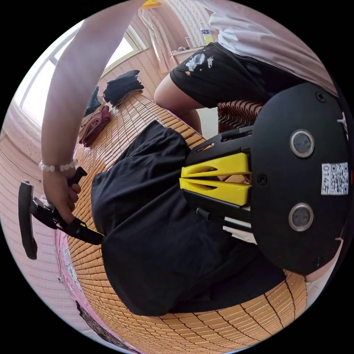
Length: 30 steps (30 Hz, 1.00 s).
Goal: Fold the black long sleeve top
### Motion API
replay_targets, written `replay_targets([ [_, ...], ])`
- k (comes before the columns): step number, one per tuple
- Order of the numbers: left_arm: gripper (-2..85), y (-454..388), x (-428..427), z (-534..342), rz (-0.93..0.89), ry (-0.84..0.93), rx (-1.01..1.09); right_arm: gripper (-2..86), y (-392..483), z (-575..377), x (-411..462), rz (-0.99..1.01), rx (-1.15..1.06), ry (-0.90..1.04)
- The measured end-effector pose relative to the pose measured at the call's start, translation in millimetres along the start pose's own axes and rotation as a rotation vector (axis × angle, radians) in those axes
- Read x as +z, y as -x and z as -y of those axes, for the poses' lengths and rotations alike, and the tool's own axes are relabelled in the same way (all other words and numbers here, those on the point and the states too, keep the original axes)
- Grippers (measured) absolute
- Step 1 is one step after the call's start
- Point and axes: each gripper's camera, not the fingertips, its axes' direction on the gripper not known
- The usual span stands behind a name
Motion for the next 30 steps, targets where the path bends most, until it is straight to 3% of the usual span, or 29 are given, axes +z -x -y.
replay_targets([
  [4, 3.3, -16, -6, -11, 0.011, -0.004, 0.055, -0.9, -27, -58, -29, 0.106, 0.135, -0.178],
  [8, 6.3, -35, -25, -21, -0.023, -0.124, 0.102, -0.4, -43, -195, -52, 0.212, 0.334, -0.373],
  [11, 8.0, -58, -29, -22, -0.029, -0.186, 0.151, 3.5, -44, -286, -35, 0.202, 0.501, -0.281],
  [15, 10.2, -99, -7, -9, 0.013, -0.122, 0.214, 11.4, -46, -379, -23, 0.414, 0.687, -0.250],
  [22, 19.7, -160, 42, 7, 0.034, -0.016, 0.322, 2.0, -47, -431, -36, 0.418, 0.671, -0.256],
  [26, 18.3, -173, 53, 12, 0.036, 0.008, 0.320, 0.9, -62, -462, -66, 0.537, 0.650, -0.388],
  [30, 6.8, -178, 51, 17, 0.151, 0.036, 0.251, 1.3, -80, -496, -93, 0.730, 0.643, -0.592],
])
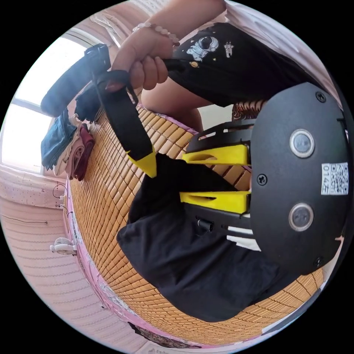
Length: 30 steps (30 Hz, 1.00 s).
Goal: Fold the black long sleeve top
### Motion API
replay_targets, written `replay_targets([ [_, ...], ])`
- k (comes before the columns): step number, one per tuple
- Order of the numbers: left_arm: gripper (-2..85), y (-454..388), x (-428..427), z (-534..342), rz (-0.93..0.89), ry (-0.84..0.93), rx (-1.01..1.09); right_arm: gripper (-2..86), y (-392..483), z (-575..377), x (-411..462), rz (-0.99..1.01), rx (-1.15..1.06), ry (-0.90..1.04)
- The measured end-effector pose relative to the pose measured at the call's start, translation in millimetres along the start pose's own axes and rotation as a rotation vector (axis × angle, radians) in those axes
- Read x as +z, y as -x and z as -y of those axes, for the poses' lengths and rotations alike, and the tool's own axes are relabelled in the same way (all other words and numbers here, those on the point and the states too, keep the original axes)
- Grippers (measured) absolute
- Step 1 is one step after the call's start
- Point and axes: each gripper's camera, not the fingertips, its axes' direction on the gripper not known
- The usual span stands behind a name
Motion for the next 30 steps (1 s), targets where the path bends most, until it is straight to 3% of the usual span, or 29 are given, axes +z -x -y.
replay_targets([
  [4, 3.8, 4, -9, -10, 0.009, 0.023, -0.014, 4.2, -7, -7, -20, 0.067, -0.012, -0.006],
  [8, 3.3, -7, -28, -29, -0.012, 0.008, 0.077, 12.7, -29, -9, -52, -0.093, 0.069, -0.128],
  [12, 2.6, -21, -54, -56, -0.044, 0.006, 0.162, 15.7, -71, 6, -64, 0.023, 0.170, -0.261],
  [14, 2.3, -24, -64, -64, -0.048, 0.003, 0.177, 14.5, -82, 12, -64, 0.029, 0.208, -0.304],
  [18, 1.3, -22, -86, -75, -0.053, -0.015, 0.201, 2.4, -99, 16, -62, -0.002, 0.321, -0.276],
  [24, 0.1, -29, -143, -58, -0.075, -0.175, 0.320, 0.5, -81, -17, -120, 0.022, 0.256, -0.351],
  [30, -0.4, -2, -185, -47, -0.162, -0.382, 0.190, 0.5, -20, -50, -221, -0.134, 0.149, -0.476],
])
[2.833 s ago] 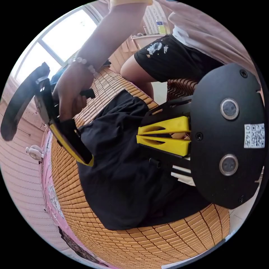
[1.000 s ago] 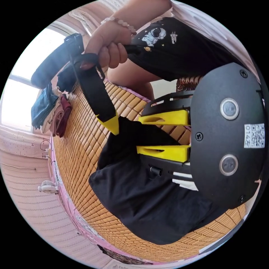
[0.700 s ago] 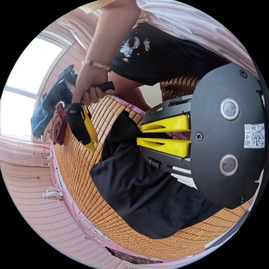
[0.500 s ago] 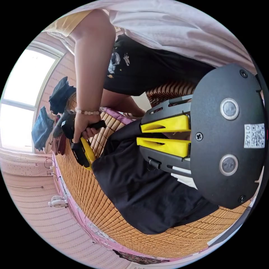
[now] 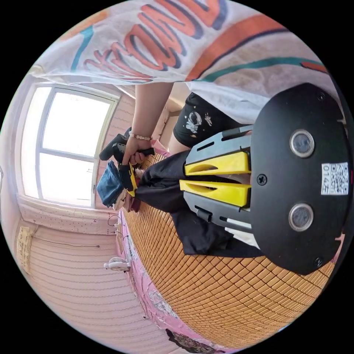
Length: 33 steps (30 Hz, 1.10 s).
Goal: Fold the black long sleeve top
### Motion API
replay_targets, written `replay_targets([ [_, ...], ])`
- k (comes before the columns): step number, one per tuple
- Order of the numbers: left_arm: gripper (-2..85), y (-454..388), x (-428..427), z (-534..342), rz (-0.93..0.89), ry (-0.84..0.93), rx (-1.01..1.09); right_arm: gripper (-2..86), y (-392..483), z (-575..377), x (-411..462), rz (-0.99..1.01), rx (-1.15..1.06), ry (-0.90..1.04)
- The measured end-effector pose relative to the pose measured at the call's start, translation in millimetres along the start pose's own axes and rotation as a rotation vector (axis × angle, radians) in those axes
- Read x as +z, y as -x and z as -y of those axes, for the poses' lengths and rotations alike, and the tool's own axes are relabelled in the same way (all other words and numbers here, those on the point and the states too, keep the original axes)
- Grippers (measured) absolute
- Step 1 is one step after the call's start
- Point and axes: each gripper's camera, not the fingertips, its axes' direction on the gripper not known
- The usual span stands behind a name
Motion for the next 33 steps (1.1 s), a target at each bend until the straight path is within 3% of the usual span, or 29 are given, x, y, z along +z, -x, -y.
replay_targets([
  [4, 0.0, 54, -20, -14, 0.016, -0.026, -0.219, 0.9, 54, 27, 13, -0.021, -0.153, 0.074],
  [10, 3.3, 159, -21, -74, 0.077, 0.059, -0.695, 4.4, 126, 54, 151, -0.077, -0.283, 0.234],
  [13, 4.5, 191, -21, -96, 0.094, 0.087, -0.830, 6.2, 138, 51, 196, -0.087, -0.316, 0.310],
  [17, 5.0, 206, -23, -94, 0.107, 0.103, -0.848, 7.2, 144, 42, 207, -0.152, -0.358, 0.334],
  [23, 8.2, 223, -7, -39, 0.141, 0.097, -0.677, 11.2, 153, 24, 234, -0.216, -0.439, 0.444],
  [29, 6.7, 248, 57, 11, 0.122, 0.288, -0.544, 10.7, 176, 6, 236, -0.160, -0.495, 0.316],
  [33, -0.2, 248, 71, 29, 0.095, 0.387, -0.522, 7.7, 169, 1, 301, -0.213, -0.509, 0.531],
])
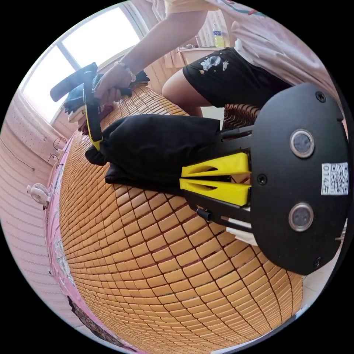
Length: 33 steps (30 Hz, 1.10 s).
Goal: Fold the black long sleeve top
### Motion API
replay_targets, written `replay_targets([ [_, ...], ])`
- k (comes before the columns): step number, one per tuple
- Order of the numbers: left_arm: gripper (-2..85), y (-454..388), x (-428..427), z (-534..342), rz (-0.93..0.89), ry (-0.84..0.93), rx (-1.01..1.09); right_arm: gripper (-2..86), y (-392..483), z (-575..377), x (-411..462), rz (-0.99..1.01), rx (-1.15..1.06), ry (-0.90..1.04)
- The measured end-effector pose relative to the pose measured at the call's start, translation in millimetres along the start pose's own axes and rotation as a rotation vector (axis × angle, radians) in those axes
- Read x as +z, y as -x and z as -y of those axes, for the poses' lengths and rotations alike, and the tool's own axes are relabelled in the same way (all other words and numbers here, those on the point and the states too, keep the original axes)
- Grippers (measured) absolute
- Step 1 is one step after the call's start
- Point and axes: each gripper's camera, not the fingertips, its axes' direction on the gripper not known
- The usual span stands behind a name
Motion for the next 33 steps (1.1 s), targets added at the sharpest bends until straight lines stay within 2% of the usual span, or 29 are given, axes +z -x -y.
replay_targets([
  [2, -0.7, -6, -14, 5, 0.035, 0.003, 0.040, 5.1, 9, 10, 17, -0.046, -0.038, 0.018],
  [6, -0.9, -16, -54, 3, -0.051, -0.025, 0.062, 3.9, 24, 27, 34, -0.065, -0.052, -0.003],
  [9, -0.9, -19, -71, -6, -0.101, -0.057, 0.020, 5.1, 28, 36, 47, -0.019, -0.051, -0.010],
  [13, -0.5, -9, -53, -12, -0.015, -0.006, -0.104, 8.1, 40, 49, 63, 0.015, -0.089, -0.009],
  [15, 0.3, -2, -45, -14, 0.007, 0.010, -0.178, 11.2, 51, 61, 85, -0.048, -0.129, 0.037],
  [20, 7.4, -8, -67, -11, -0.003, -0.081, -0.223, 12.7, 69, 74, 142, -0.128, -0.197, 0.197],
  [26, 14.3, -22, -68, 1, 0.000, -0.098, -0.238, 7.4, 93, 65, 147, -0.160, -0.288, 0.144],
  [28, 11.6, -27, -48, 17, -0.022, -0.002, -0.249, 5.3, 101, 61, 147, -0.186, -0.318, 0.133],
  [31, 5.6, -46, -53, 23, 0.156, 0.011, -0.186, 2.3, 107, 57, 141, -0.190, -0.329, 0.127],
  [33, 0.9, -50, -64, 23, 0.118, 0.014, -0.148, 1.2, 106, 50, 120, -0.137, -0.301, 0.089],
])
